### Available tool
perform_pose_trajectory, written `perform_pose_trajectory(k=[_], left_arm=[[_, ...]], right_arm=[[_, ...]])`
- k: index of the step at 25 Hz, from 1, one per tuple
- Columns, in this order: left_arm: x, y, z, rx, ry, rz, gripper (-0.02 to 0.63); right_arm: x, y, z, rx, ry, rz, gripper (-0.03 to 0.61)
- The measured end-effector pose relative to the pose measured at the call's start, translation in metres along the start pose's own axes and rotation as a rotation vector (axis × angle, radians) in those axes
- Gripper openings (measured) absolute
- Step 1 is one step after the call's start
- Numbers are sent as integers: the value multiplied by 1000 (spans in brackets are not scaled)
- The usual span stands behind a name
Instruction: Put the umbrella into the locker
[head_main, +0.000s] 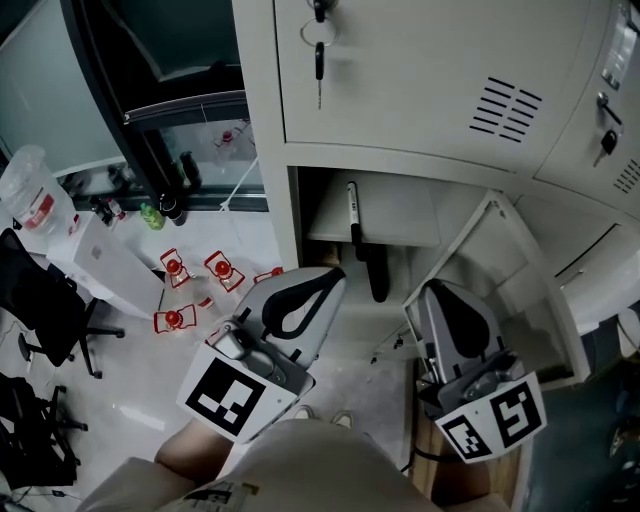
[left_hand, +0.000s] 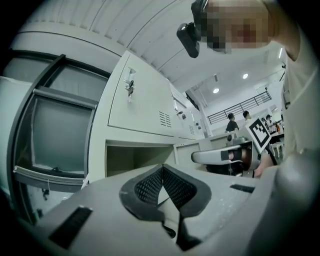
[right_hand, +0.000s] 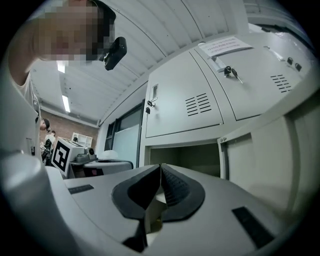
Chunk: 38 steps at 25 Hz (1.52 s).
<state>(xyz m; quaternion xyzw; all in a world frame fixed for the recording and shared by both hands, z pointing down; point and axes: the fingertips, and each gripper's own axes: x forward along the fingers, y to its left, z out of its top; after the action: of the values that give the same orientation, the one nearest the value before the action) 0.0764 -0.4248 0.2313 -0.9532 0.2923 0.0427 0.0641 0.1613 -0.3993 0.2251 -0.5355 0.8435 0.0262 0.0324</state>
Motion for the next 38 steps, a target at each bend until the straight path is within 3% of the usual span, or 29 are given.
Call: perform_pose_trajectory(k=[18,38], left_arm=[[-26,-5,-61,-45,129,35,8],[-27,-3,-66,-33,145,38,8]], right_arm=[[-9,14,-55,38,138,26,9],[-3,16,-73,38,188,23,9]])
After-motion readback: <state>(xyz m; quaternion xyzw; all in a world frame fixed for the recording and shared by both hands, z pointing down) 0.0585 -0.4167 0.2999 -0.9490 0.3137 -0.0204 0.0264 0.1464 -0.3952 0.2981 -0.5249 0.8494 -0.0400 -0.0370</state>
